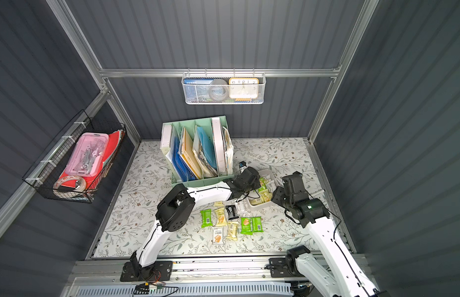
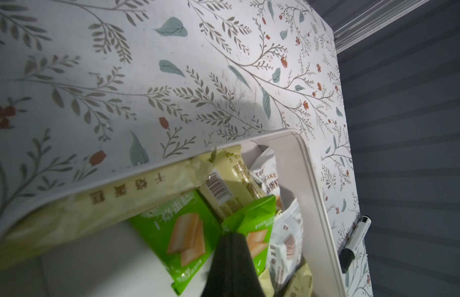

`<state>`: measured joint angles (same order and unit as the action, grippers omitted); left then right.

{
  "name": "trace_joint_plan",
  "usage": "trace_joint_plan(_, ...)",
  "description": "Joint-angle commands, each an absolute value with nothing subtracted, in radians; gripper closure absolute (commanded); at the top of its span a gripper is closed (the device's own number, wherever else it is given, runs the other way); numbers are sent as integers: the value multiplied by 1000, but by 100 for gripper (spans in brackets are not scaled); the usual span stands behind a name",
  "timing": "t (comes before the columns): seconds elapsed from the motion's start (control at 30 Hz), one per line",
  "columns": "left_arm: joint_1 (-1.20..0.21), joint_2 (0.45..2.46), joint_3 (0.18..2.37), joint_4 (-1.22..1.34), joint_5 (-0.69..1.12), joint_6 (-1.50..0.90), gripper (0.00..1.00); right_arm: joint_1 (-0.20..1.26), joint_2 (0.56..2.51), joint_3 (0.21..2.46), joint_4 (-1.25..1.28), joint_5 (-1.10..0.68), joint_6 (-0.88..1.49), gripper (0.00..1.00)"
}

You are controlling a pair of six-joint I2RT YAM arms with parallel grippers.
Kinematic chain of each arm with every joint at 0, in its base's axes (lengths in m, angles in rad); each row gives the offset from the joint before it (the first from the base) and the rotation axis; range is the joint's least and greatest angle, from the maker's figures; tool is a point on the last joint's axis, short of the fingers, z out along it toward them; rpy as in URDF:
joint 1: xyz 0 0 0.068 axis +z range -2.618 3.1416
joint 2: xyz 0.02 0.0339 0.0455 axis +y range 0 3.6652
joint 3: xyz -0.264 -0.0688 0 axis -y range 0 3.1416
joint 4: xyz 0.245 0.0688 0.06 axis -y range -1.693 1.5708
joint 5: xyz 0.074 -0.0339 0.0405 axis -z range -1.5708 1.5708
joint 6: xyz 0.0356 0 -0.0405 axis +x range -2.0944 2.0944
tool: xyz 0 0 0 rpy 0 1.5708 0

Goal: Take the cookies out of the storage box
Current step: Pick up the cookie from the storage box, then place the cookie at the center of the board.

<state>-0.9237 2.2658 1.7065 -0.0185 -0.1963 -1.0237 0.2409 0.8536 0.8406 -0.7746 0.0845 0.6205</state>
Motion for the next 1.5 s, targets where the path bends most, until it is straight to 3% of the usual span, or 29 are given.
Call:
trace_joint_plan(0.0,-919,2151,1665,6,-222,-979,100,236,840,828,-784,75,628,46)
trace_joint_plan(0.5,-917,1801,1370,-83,-256,-932,100,236,851,815,-743,1,624,46)
trace_joint_plan(0.73,-919,1492,1108,-278,-262,-995,100,238,880,811,-721,-49,618,47)
trace_joint_plan(1.1,-922,1008,747,-525,-132,-1029,100,239,918,798,-687,-88,617,47)
trace_joint_plan(1.27,-922,973,663,-550,-65,-1018,100,239,916,810,-691,-97,614,47)
trace_joint_plan(1.47,-922,1127,645,-526,-9,-947,100,239,916,805,-698,-99,612,47)
